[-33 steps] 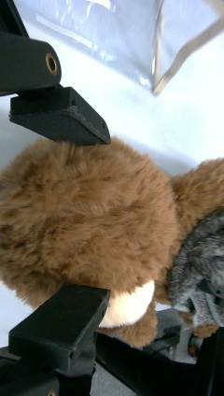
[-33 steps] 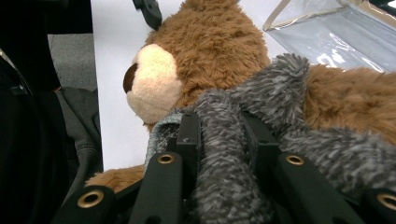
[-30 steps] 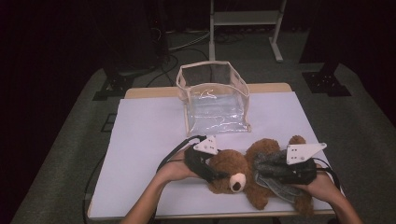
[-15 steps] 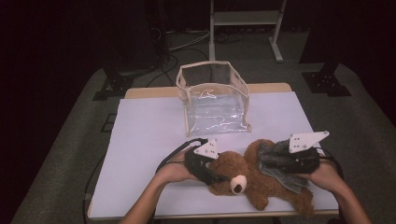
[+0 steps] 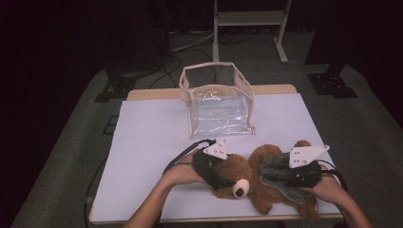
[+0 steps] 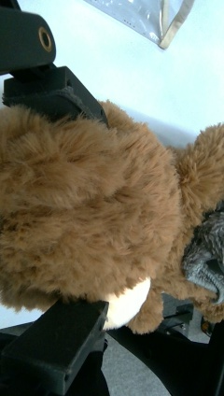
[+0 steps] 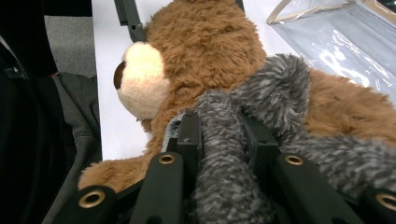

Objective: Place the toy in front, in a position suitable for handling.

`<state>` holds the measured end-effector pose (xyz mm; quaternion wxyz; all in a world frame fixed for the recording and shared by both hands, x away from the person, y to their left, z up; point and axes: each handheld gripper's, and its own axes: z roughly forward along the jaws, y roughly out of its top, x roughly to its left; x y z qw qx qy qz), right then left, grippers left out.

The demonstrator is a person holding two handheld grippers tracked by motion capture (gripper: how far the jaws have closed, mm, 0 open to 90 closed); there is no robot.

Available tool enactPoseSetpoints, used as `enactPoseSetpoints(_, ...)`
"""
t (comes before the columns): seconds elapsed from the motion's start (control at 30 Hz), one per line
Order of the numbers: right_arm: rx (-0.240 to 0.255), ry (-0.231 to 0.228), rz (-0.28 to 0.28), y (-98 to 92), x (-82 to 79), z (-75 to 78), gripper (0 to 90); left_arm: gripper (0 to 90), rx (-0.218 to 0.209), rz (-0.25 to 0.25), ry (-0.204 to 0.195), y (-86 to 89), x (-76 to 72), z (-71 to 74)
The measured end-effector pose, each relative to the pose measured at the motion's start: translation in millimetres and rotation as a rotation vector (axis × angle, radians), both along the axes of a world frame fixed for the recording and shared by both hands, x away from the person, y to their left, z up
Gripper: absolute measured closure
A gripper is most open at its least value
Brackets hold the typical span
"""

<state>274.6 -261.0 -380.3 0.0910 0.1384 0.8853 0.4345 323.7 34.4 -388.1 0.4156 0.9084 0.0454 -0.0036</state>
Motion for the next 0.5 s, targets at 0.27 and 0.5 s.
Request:
enactPoseSetpoints(0.27, 0.007, 0.006, -0.006, -0.6, 1.0, -0.9, 72.0, 14.3, -0.023, -0.002, 0.06, -0.9, 6.7, -7.6)
enactPoseSetpoints(0.5, 0.048, 0.012, -0.033, -2.9, 1.9, -3.4, 71.4, 48.7, -0.057, 0.033, 0.003, 6.9, -0.3, -8.6)
